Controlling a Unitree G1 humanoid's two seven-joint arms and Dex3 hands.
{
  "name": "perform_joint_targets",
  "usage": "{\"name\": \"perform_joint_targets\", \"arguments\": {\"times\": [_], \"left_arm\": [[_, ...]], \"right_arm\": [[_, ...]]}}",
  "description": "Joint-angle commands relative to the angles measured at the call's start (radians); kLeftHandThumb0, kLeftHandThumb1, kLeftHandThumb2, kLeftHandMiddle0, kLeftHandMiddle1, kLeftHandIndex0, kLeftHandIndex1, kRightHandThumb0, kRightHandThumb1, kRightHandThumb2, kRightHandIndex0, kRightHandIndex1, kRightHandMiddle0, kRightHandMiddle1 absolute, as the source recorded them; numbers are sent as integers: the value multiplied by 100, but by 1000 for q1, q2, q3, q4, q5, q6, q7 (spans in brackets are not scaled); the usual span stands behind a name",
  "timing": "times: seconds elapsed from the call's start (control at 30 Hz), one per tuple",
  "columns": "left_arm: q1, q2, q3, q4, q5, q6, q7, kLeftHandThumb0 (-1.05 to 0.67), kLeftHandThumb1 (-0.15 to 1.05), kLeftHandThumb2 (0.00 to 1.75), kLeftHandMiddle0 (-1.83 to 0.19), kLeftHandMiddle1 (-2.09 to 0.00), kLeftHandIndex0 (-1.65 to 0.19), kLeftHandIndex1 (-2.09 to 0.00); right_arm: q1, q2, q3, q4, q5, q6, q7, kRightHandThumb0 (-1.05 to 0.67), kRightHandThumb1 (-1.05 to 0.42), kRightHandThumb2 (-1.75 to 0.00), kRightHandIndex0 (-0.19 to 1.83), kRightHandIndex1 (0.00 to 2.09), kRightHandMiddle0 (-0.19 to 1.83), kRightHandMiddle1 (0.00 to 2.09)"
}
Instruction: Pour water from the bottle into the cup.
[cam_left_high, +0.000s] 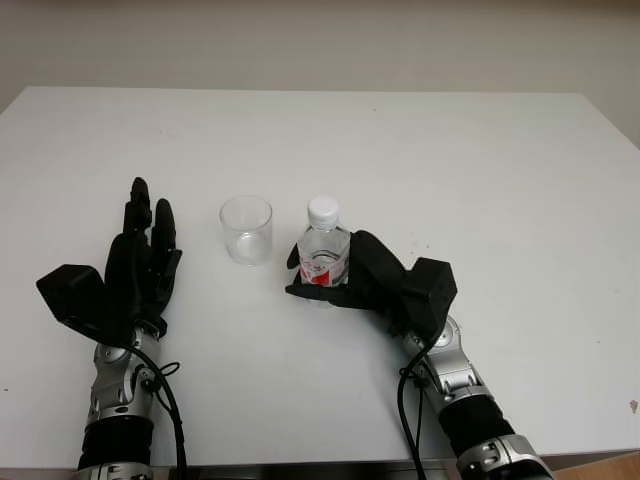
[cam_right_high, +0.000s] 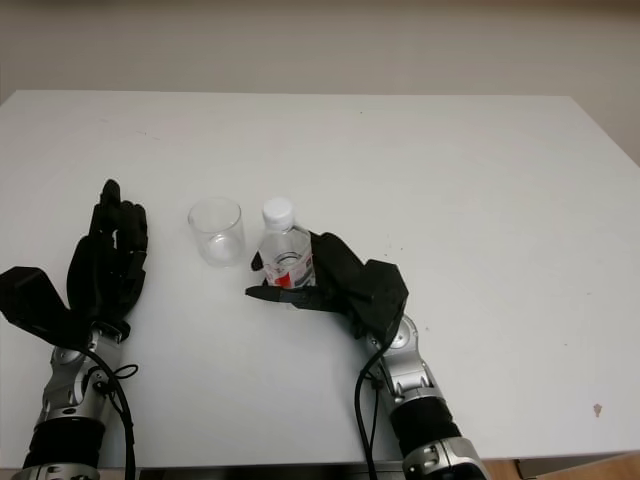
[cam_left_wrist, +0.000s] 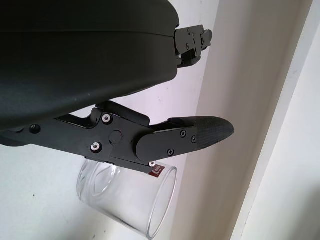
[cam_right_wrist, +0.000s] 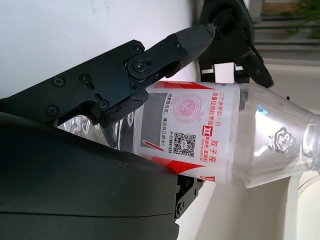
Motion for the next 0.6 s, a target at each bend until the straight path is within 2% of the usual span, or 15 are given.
{"name": "perform_joint_targets", "arguments": {"times": [0.0, 0.3, 0.47, 0.57], "left_arm": [[-1, -4, -1, 13, 2, -3, -2, -61, 105, 52, 12, -5, 13, -6], [-2, -6, 4, 17, -1, -5, 4, -61, 105, 50, 11, -6, 12, -6], [-6, -1, 5, 26, -1, -10, -1, -61, 105, 50, 11, -5, 11, -6], [-7, 3, 2, 26, 4, -11, -1, -61, 105, 51, 11, -5, 11, -6]], "right_arm": [[2, -19, 12, -4, -17, -28, 0, -43, -105, -26, 169, 209, 153, 209], [5, -16, 18, -10, -32, -21, -33, -42, -105, -36, 181, 209, 160, 209], [-28, 5, -20, 12, -1, -8, -87, -42, -105, -39, 182, 209, 157, 209], [-80, 24, -71, 53, 59, -14, -107, -41, -105, -42, 183, 209, 175, 209]]}}
